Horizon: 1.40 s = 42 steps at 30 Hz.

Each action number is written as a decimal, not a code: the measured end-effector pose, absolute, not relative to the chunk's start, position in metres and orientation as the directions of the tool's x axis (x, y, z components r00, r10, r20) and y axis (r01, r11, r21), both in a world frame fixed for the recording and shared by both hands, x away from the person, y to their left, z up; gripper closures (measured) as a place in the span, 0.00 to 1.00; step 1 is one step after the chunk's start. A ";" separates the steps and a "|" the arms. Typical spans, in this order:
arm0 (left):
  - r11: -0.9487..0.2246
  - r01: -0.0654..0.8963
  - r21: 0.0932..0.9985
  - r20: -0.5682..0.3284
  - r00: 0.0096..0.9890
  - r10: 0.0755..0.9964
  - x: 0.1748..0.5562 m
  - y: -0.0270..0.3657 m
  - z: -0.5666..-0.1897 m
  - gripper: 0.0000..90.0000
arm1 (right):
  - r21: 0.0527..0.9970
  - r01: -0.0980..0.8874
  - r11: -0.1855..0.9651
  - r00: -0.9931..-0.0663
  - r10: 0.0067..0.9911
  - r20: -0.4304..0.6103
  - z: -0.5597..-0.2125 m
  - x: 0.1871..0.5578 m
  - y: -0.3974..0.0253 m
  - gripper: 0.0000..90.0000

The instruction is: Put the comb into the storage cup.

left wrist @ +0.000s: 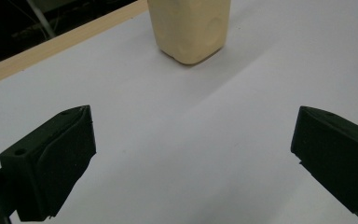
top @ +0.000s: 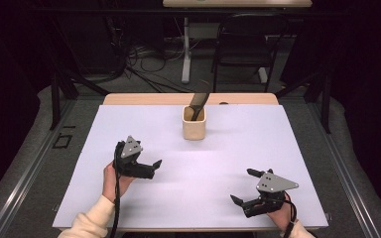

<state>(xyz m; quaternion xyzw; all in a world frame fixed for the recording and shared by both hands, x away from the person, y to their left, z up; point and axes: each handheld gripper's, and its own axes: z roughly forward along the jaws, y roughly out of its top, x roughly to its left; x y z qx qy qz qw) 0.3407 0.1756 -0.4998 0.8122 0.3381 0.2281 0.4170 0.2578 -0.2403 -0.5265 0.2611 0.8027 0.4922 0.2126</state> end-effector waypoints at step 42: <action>-0.397 0.355 0.847 0.120 0.599 0.792 0.264 0.226 -0.526 0.00 | 0.891 0.221 0.396 -0.768 0.634 -0.091 -0.528 0.258 -0.239 0.01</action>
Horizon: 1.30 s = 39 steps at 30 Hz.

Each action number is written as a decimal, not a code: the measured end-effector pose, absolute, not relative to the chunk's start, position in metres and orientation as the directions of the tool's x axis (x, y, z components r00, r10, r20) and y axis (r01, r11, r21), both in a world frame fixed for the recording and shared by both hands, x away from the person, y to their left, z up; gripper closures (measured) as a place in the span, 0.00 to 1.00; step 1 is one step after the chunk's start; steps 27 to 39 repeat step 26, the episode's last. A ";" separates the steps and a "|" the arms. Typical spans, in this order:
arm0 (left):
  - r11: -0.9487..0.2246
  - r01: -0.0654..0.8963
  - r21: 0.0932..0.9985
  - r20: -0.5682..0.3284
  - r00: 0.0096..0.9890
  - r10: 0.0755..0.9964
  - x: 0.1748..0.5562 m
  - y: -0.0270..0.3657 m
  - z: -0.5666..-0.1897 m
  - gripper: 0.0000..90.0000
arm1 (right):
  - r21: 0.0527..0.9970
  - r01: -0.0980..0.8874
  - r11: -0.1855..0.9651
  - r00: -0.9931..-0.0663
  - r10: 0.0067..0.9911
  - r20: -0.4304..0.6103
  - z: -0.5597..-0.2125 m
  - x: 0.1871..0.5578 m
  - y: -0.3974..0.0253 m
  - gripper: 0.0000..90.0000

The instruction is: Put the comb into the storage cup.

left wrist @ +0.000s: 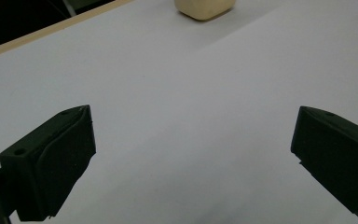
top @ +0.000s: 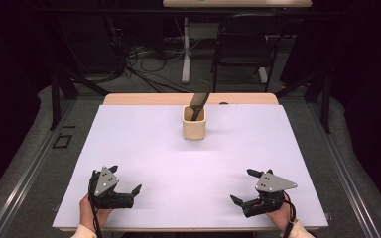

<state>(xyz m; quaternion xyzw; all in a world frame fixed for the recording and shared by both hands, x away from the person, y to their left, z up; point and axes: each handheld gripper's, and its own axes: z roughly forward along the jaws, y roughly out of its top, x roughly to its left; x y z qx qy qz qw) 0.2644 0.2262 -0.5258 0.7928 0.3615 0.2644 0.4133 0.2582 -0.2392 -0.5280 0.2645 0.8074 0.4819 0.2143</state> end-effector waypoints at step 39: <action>-0.398 0.368 0.840 0.117 0.594 0.796 0.252 0.235 -0.526 0.00 | 0.893 0.219 0.394 -0.769 0.633 -0.090 -0.528 0.258 -0.239 0.01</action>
